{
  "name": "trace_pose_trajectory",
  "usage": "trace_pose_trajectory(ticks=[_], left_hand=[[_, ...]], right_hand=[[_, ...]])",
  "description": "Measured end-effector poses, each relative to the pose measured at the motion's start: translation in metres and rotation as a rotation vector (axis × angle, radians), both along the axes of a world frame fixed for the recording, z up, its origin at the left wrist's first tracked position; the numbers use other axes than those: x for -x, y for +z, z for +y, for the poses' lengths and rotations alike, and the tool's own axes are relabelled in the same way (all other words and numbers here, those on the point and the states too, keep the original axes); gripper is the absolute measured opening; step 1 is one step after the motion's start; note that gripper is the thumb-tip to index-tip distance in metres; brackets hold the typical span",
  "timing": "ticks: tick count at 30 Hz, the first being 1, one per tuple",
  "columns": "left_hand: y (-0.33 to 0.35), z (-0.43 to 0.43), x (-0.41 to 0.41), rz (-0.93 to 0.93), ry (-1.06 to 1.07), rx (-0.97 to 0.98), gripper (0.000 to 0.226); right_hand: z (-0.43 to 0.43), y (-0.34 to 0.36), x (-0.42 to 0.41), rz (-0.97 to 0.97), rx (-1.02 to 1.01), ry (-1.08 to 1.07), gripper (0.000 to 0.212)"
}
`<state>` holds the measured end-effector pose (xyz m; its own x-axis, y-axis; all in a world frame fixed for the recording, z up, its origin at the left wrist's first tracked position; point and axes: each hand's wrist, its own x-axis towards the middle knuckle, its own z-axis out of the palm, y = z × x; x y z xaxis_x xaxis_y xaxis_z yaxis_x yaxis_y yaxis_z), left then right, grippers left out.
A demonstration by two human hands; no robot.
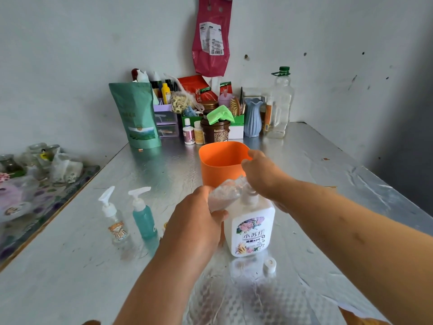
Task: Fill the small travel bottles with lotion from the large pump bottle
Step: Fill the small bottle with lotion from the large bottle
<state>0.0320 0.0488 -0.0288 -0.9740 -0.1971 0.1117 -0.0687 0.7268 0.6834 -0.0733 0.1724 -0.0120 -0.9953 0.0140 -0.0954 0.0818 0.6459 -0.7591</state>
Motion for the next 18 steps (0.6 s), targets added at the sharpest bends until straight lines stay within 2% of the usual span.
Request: trace_pose_trajectory(ticks=[7, 12, 18], left_hand=[[-0.002, 0.001, -0.002, -0.015, -0.004, 0.006, 0.025], [0.004, 0.002, -0.006, -0.004, 0.001, 0.013, 0.025], [0.006, 0.002, -0.005, -0.001, 0.002, 0.03, 0.029]], right_hand=[[-0.001, -0.002, -0.007, -0.017, 0.057, -0.017, 0.05], [-0.002, 0.004, -0.001, -0.007, 0.057, -0.036, 0.063], [-0.002, 0.006, -0.003, -0.042, 0.064, -0.044, 0.057]])
